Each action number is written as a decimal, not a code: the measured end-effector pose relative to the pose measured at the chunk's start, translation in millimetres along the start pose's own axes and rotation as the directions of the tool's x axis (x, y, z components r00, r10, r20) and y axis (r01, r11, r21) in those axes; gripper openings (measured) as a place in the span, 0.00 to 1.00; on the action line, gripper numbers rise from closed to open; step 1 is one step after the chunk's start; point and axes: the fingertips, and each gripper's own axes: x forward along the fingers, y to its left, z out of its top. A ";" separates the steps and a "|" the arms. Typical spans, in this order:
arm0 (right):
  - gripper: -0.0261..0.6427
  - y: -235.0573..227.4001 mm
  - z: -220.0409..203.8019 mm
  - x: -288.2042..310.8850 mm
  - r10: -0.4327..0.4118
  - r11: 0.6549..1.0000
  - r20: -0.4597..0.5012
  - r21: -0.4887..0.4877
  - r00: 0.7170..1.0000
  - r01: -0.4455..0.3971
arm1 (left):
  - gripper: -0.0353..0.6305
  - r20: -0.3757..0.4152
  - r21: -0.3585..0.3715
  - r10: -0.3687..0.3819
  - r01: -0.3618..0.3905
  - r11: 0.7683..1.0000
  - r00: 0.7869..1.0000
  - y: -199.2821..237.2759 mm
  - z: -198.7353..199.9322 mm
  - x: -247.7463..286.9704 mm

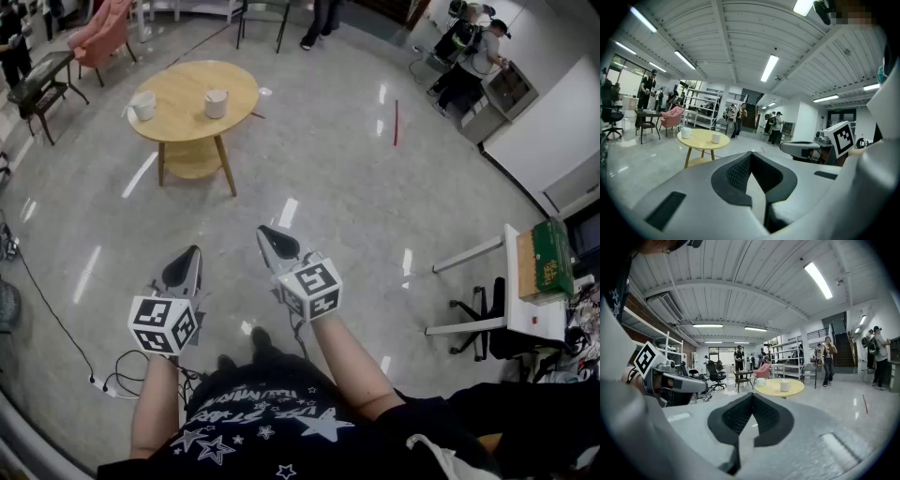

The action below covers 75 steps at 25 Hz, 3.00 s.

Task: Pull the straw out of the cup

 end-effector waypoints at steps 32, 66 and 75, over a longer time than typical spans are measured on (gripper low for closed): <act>0.04 56.8 -26.5 21.2 -0.049 0.998 -0.035 0.026 0.998 0.049 | 0.06 -0.005 -0.032 0.035 -0.035 0.999 0.999 52.1 -20.1 -69.8; 0.04 -107.4 -2.9 188.1 0.031 0.997 -0.019 0.077 0.999 -0.030 | 0.06 -0.018 -0.044 0.114 -0.115 0.992 0.993 135.1 38.9 122.6; 0.04 -136.7 -1.5 216.5 0.062 0.995 -0.028 0.077 0.998 -0.060 | 0.06 -0.024 -0.045 0.131 -0.132 0.990 0.991 152.2 54.3 173.9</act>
